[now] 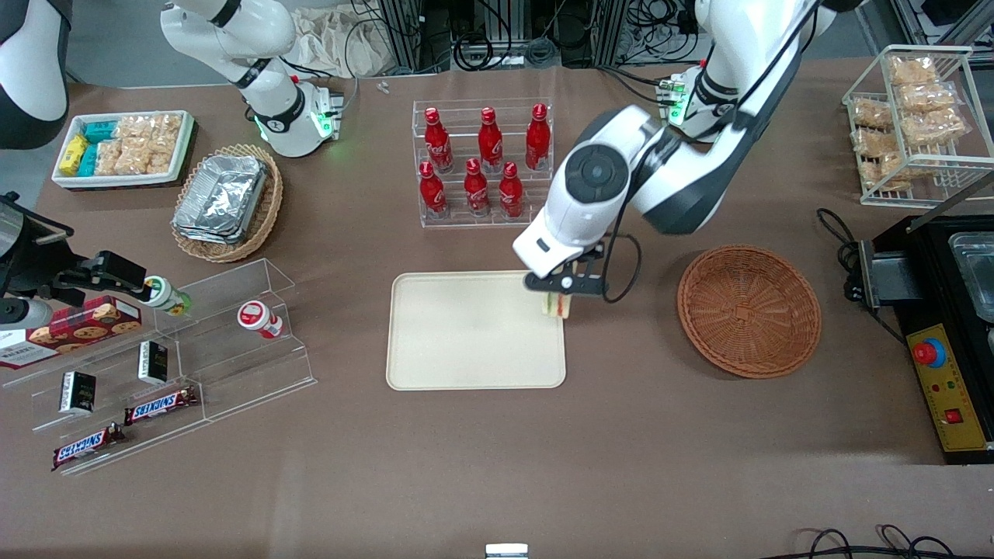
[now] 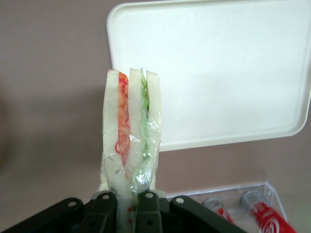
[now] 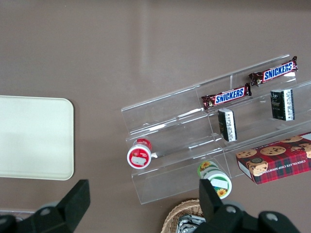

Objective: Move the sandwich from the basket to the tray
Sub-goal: 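Carry the sandwich over the cream tray with the left gripper, then lower the sandwich onto the tray and open the left gripper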

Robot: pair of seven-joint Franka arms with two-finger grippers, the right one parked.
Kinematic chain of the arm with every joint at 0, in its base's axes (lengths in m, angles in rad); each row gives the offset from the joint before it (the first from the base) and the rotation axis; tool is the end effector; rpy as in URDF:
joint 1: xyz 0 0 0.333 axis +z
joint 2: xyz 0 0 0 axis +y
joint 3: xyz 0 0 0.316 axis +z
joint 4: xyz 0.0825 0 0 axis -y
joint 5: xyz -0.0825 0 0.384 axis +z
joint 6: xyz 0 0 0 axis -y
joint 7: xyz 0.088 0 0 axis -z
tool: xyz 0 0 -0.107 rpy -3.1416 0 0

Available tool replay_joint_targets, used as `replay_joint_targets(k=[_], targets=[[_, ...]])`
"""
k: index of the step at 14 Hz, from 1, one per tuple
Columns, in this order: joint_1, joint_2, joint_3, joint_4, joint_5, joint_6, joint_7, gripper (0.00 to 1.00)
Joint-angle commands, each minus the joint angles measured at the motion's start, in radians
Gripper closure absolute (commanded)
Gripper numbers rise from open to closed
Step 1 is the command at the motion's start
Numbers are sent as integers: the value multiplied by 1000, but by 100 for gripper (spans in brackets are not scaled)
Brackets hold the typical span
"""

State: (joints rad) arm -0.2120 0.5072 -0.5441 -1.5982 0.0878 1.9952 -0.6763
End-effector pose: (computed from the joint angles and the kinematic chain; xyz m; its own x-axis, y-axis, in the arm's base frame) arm 0.5248 -0.4213 0.3688 0.9876 -0.0732 -0.1387 -0.0576 -0.9919 0.1128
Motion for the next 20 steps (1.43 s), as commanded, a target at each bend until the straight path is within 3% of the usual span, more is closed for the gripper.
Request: replay_joint_targets(k=[1,4,8,18,19,20], targets=[[2,114,-1,27,18,88,-49,100],[0,139,3,23,30,93,-63,100],[-44,168,3,20,225,128,-184,100],[-50,243,30,17,230,232,-194,100],[-49,248,30,18,230,232,-194,78],[-49,248,30,18,230,232,-192,26]])
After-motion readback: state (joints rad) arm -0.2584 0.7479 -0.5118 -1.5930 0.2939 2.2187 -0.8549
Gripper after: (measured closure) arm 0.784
